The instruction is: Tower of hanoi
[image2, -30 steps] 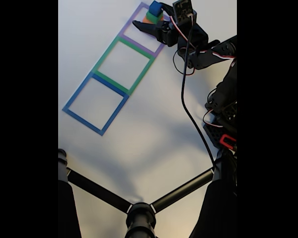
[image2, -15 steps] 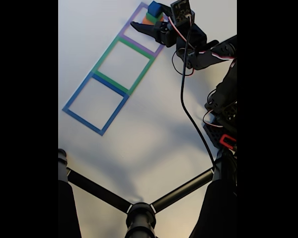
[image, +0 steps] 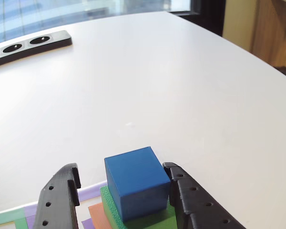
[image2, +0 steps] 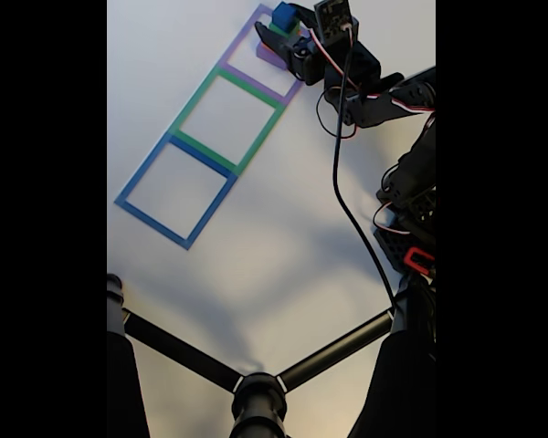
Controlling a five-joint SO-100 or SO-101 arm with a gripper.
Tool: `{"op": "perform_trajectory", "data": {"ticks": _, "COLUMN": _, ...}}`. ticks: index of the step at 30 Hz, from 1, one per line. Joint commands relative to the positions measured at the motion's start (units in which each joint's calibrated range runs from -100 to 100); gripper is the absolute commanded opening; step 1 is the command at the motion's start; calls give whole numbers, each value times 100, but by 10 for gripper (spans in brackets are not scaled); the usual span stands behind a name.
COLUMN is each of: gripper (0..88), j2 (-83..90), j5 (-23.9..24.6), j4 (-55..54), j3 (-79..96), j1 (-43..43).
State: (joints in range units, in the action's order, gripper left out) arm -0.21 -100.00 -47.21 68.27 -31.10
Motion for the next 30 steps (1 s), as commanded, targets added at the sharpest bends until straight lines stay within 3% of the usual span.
{"op": "perform_trajectory", "data": {"ticks": 1, "gripper": 149, "j2": 406, "j5": 0, "j4": 79, "j3": -135, "j1": 125}}
{"op": "perform_trajectory", "data": {"ticks": 30, "gripper": 50, "j2": 590, "j5": 0, "j4": 111, "j3": 256, "j1": 57}}
